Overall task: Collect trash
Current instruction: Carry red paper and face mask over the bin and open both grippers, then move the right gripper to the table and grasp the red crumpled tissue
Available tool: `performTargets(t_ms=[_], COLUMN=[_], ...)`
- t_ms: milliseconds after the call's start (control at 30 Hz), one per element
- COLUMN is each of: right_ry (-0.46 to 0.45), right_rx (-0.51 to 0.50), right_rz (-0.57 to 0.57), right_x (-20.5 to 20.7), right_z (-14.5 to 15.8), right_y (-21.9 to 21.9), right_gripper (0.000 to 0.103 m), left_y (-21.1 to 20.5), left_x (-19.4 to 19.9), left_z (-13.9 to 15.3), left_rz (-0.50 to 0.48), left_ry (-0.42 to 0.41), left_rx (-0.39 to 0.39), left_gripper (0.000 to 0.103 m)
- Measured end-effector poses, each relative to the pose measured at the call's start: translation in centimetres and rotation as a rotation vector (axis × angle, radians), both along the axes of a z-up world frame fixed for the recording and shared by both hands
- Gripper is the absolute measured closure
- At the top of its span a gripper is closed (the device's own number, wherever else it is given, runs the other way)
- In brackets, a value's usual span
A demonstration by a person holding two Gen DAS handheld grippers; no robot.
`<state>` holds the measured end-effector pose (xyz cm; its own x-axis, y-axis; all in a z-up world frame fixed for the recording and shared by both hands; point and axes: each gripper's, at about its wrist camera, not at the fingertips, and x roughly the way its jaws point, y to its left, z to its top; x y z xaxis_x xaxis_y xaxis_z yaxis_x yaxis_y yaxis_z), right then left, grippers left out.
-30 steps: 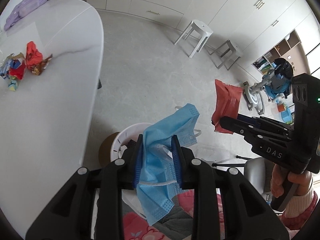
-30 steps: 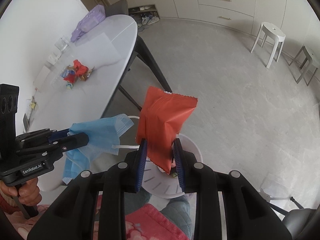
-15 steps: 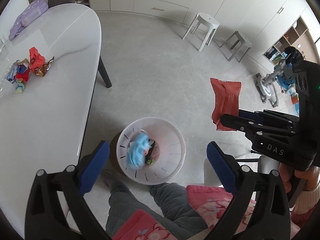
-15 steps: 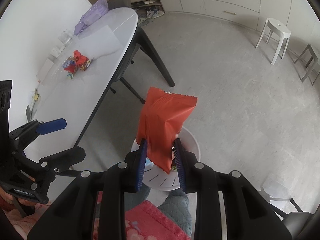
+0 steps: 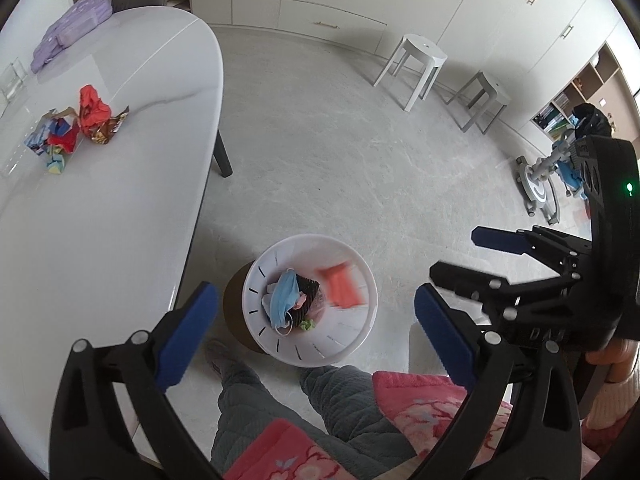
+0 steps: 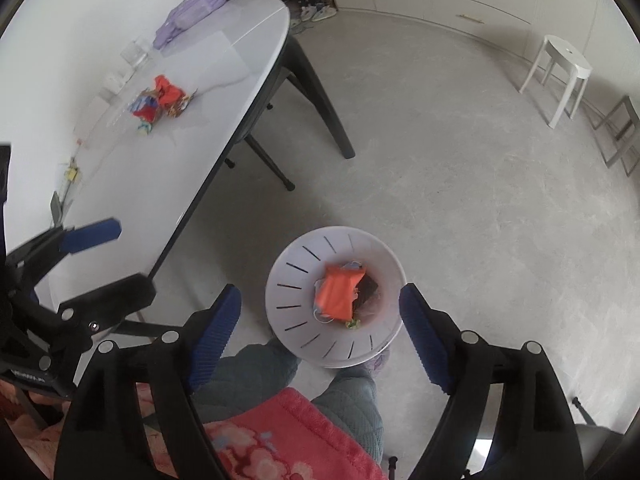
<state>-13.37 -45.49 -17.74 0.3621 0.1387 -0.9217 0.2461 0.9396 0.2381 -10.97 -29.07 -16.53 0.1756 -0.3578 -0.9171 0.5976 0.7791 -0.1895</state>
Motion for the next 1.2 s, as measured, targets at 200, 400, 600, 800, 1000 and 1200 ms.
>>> performTargets(t_ms=[200,400,600,800,1000,1200], right_ry=[0.003,0.006,0.006,-0.001,-0.015,-0.017], right_rx=[0.000,-0.005,-0.011,-0.009,0.001,0.008], right_rz=[-0.066,-0.069,-0.057,-0.040,0.009,0.088], right_x=[0.3,0.9,1.4,3.3,6.7,10.9], right_z=[0.0,0.1,0.2,0.3,0.3,0.3], right_y=[-0.9,-0.5,0.4,1.6,4.7,8.7], right_gripper=[0.017,0.017,0.017,0.014,0.014,0.014], left_y=[0.8,1.5,2.3,4.7,9.7,15.0], left_x=[0.1,0.6,1.1,2.9,5.9,8.3], left_z=[0.1,0.3,0.5,1.2,1.6,1.6], left_rz=[0.013,0.031,0.047,0.116,0.236,0.344], left_ry=[-0.004,-0.001,-0.001,-0.016,-0.023,-0.023], left_rx=[-0.003,-0.007,-0.008,-0.011,-0.018,-0.023], left_gripper=[0.009,0.009,0.009,0.009,0.009,0.009])
